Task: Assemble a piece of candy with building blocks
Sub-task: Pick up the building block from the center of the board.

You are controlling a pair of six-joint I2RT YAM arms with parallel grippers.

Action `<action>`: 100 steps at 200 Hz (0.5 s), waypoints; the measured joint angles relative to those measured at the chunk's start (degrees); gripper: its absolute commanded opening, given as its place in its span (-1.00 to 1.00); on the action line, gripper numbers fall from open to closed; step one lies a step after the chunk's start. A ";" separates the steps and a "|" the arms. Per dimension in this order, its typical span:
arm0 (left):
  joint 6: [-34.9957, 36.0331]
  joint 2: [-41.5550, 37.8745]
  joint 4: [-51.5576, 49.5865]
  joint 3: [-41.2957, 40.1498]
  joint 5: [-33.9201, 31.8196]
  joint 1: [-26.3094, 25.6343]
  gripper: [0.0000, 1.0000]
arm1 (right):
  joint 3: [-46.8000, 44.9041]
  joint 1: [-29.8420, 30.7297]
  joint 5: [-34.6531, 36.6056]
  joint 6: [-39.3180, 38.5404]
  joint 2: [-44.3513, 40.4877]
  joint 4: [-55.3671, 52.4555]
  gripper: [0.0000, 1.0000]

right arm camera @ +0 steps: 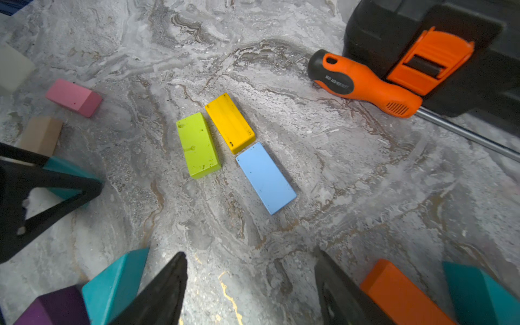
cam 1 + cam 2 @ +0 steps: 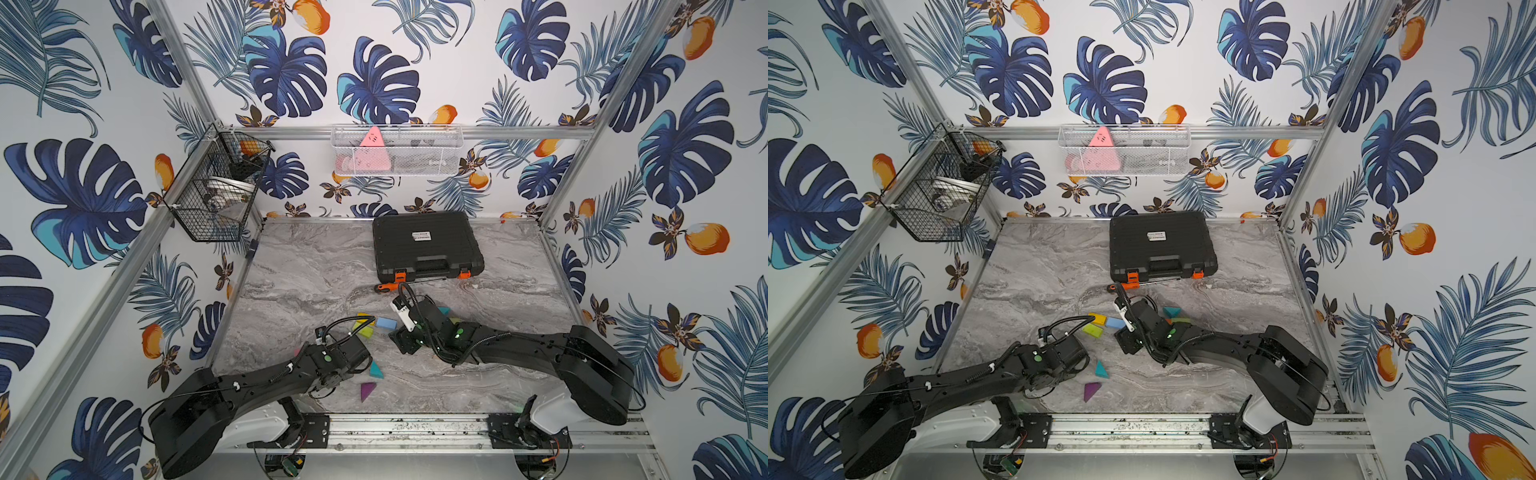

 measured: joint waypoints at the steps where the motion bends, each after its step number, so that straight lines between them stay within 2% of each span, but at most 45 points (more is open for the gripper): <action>1: 0.09 -0.07 0.00 0.02 0.00 0.00 -0.01 | -0.04 0.00 0.04 0.00 -0.04 0.00 0.46; 28: 1.75 -1.38 -2.25 0.79 1.62 0.00 0.00 | -1.84 -1.18 1.97 0.98 -2.16 0.63 0.46; 56: 6.56 -2.32 -3.67 4.90 1.46 0.00 -0.02 | -4.57 -3.30 3.82 2.58 -4.94 3.26 0.46; 79: 14.12 -0.28 -0.81 9.90 1.90 0.00 -0.06 | -6.84 -4.98 5.88 3.87 -6.88 5.07 0.46; 100: 21.86 6.27 3.28 14.84 3.41 0.00 -0.14 | -8.85 -6.03 7.69 4.63 -8.70 6.78 0.46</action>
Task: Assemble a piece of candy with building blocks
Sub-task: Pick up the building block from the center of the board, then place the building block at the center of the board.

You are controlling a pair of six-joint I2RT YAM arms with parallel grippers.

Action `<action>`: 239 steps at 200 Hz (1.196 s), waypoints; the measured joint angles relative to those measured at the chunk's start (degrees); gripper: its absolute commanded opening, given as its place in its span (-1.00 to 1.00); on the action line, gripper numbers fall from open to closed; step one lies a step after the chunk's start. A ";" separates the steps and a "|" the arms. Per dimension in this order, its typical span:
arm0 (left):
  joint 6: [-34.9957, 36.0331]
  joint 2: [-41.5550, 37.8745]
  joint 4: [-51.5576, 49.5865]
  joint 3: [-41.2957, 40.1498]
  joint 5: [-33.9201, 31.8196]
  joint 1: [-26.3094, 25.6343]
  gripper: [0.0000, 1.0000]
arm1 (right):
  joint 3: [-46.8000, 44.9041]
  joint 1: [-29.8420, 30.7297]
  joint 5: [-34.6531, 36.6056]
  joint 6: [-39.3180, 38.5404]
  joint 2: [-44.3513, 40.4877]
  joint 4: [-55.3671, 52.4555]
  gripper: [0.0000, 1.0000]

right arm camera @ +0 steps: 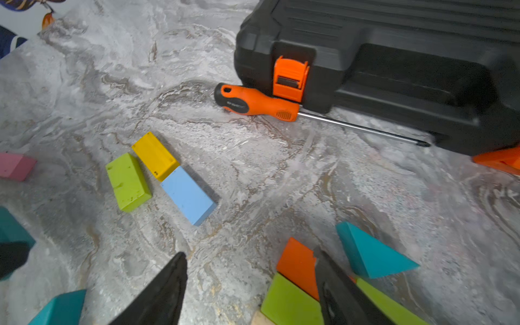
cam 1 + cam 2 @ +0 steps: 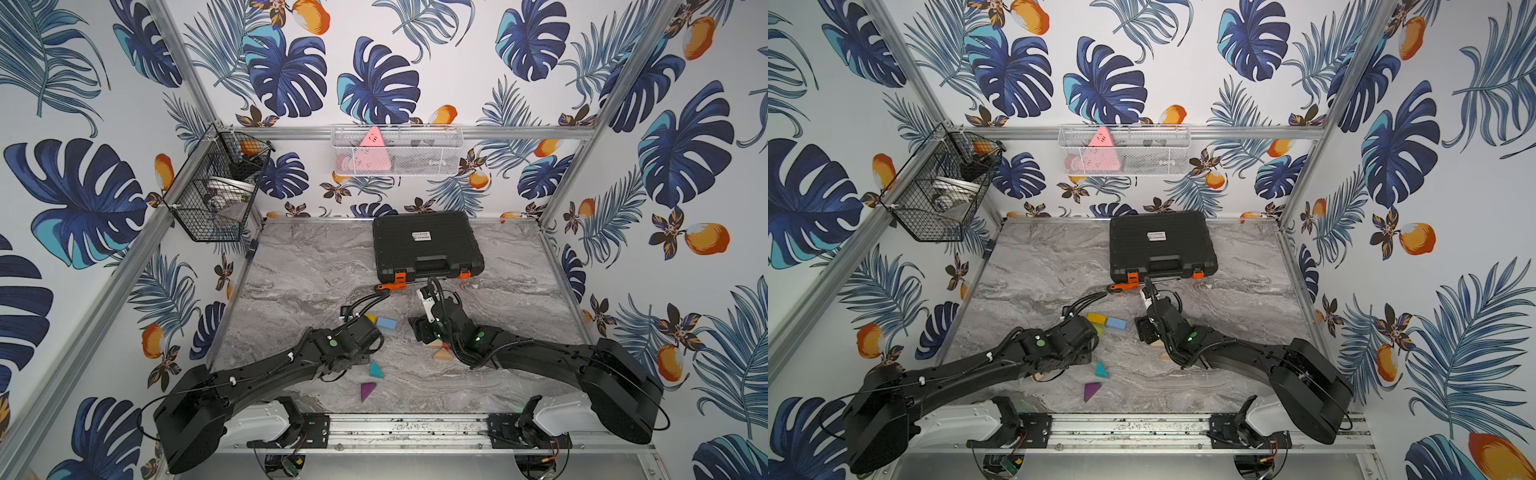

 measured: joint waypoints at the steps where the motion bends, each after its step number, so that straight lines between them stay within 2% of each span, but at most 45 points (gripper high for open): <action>1: 0.28 0.31 0.13 0.20 0.02 0.00 -0.14 | -0.15 -0.07 0.13 0.07 -0.11 0.15 0.46; 45: 11.06 15.54 7.32 7.48 3.78 0.02 -0.13 | -3.74 -2.10 3.72 1.90 -3.21 3.78 0.46; 103: 17.27 25.77 12.52 12.20 6.38 0.48 -0.09 | -4.57 -2.56 5.20 2.21 -2.97 5.84 0.46; 148: 18.34 26.75 14.47 12.76 6.67 2.27 -0.02 | -4.39 -2.62 5.20 2.21 -2.60 5.90 0.46; 205: 18.53 26.47 13.86 12.70 6.97 2.43 0.35 | -4.13 -2.64 5.35 2.21 -2.27 5.88 0.46; 239: 18.60 26.47 11.21 13.44 6.56 2.45 0.47 | -3.93 -2.64 5.33 2.19 -1.99 5.88 0.46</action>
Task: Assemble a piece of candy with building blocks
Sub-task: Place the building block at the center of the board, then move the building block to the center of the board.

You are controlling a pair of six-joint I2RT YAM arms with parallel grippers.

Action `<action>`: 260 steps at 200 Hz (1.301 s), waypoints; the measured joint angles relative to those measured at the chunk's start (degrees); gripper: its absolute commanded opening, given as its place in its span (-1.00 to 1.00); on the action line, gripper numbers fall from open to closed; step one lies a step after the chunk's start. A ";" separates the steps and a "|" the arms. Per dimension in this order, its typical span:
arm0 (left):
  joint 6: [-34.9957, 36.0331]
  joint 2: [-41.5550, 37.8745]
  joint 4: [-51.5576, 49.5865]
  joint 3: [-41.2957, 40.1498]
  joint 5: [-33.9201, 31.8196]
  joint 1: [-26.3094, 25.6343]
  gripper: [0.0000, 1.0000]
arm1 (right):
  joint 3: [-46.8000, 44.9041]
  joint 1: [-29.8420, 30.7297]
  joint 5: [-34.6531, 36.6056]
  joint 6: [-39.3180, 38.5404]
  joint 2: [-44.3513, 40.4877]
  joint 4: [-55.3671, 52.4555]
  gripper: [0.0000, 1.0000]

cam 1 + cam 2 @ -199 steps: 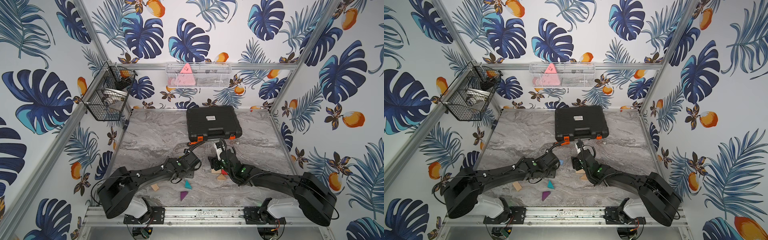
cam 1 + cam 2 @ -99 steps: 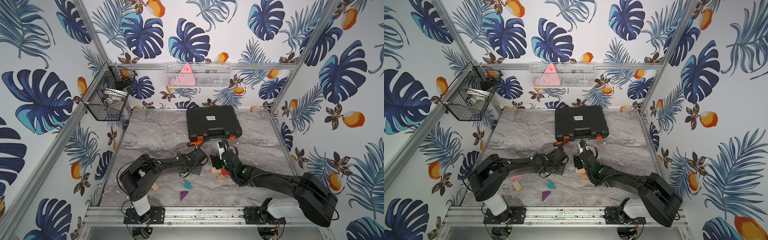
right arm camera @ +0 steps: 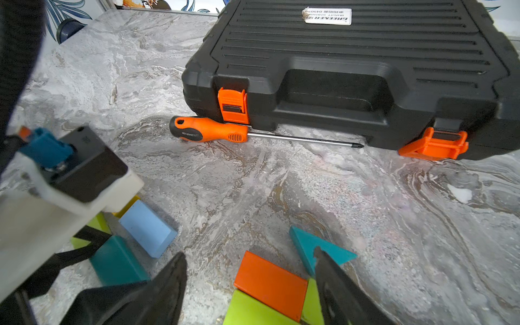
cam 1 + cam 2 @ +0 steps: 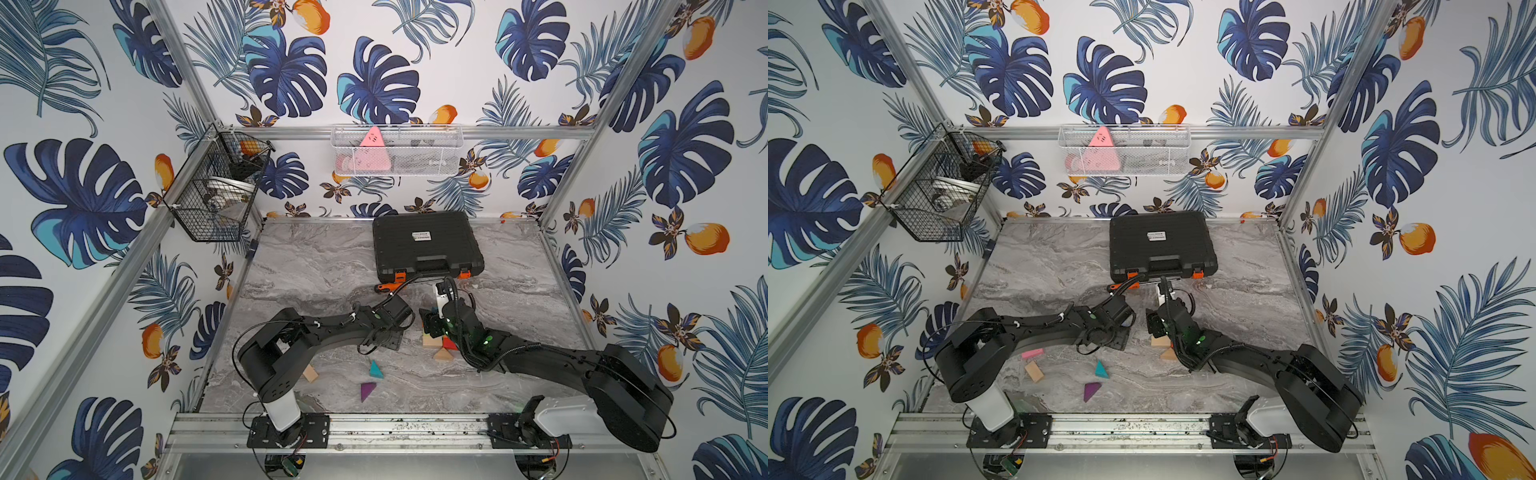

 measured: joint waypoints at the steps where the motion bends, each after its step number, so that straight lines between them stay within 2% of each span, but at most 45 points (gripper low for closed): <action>1: 0.00 0.00 -0.09 0.02 0.00 0.00 0.47 | 0.02 0.00 0.00 0.00 0.00 0.00 0.46; 40: 0.11 -2.25 -2.47 1.03 -0.44 -0.02 0.56 | 0.42 0.00 -0.26 0.00 0.90 -0.02 0.46; 81: 0.15 -5.64 -5.18 2.03 -1.29 -0.02 0.56 | 0.42 0.00 -0.98 -0.04 1.03 -0.02 0.46; 128: -0.37 -23.65 -10.19 2.95 -4.20 2.82 0.56 | -0.59 0.00 -1.86 -0.24 -2.14 0.02 0.46; 156: -1.22 -36.28 -14.97 3.17 -6.67 5.46 0.56 | 1.68 0.09 -6.60 -0.83 -2.38 -1.33 0.47; 175: -1.62 -43.47 -18.67 3.63 -8.59 6.21 0.56 | 6.45 1.70 -12.85 -0.87 1.07 -2.62 0.47; 201: -0.42 -52.98 -22.77 3.48 -9.60 6.29 0.56 | 14.21 8.55 -19.21 -0.92 8.61 -6.47 0.48; 234: -0.07 -64.24 -26.69 1.11 -11.21 6.32 0.56 | 24.11 15.30 -23.80 -0.37 19.47 -10.10 0.47; 260: -0.11 -69.79 -29.22 -0.57 -13.46 6.32 0.56 | 32.39 19.65 -25.68 0.59 28.09 -11.39 0.49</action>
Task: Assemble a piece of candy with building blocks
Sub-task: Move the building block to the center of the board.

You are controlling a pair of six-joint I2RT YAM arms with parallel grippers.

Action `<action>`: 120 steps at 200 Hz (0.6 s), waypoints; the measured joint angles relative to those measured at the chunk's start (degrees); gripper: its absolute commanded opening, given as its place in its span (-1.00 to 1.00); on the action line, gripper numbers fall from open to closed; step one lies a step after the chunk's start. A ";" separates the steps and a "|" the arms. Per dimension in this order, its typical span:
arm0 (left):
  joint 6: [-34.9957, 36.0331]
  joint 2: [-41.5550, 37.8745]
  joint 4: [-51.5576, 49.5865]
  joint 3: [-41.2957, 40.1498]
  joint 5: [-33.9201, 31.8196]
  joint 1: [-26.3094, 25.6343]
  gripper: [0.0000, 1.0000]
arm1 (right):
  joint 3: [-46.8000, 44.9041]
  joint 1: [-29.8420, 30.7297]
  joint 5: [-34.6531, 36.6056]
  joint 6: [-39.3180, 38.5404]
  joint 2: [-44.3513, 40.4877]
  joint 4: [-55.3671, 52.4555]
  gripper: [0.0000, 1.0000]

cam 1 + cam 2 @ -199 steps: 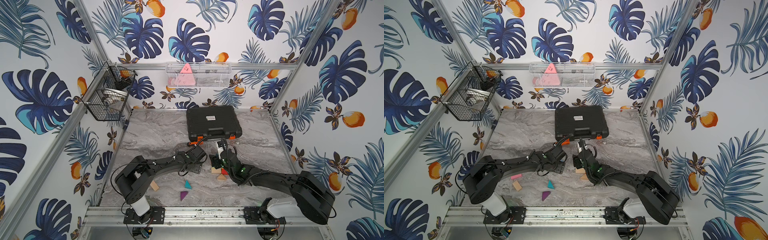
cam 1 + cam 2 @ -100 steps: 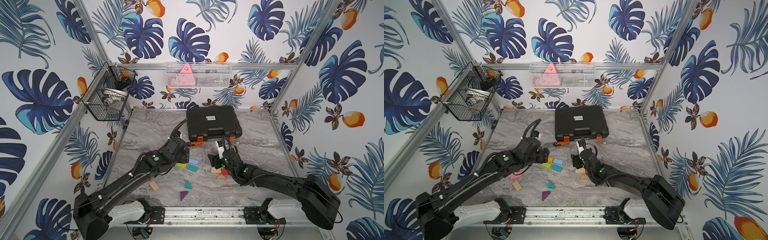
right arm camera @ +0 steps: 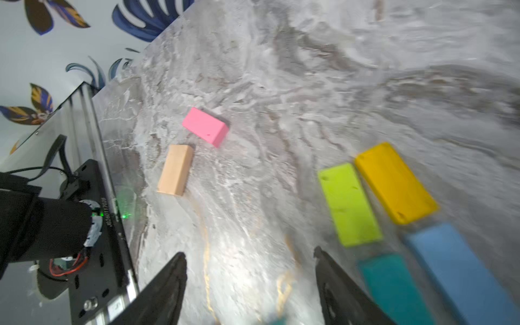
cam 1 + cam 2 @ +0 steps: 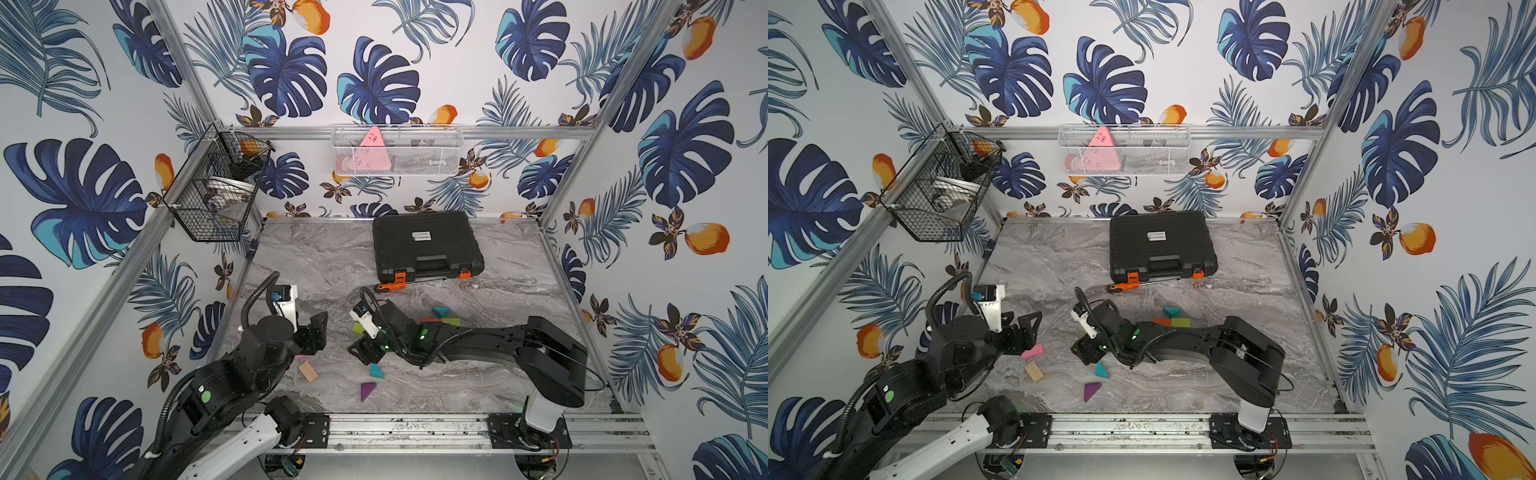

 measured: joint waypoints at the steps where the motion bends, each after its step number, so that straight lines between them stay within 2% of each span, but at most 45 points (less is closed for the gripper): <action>1: 0.00 -0.11 -0.02 -0.02 -0.09 0.00 0.56 | 0.22 0.11 -0.04 0.00 0.22 0.00 0.49; 57: -0.13 -1.01 -0.85 -0.98 -2.45 0.02 0.56 | 13.64 5.51 -0.31 1.62 15.82 -2.43 0.60; 86: -0.13 -1.03 -0.94 -1.51 -2.54 0.02 0.56 | 17.79 7.15 0.24 1.99 19.82 -3.28 0.64; 120: -0.15 -3.26 -1.03 -1.64 -3.17 0.02 0.57 | 18.12 7.93 0.44 1.77 20.72 -1.97 0.67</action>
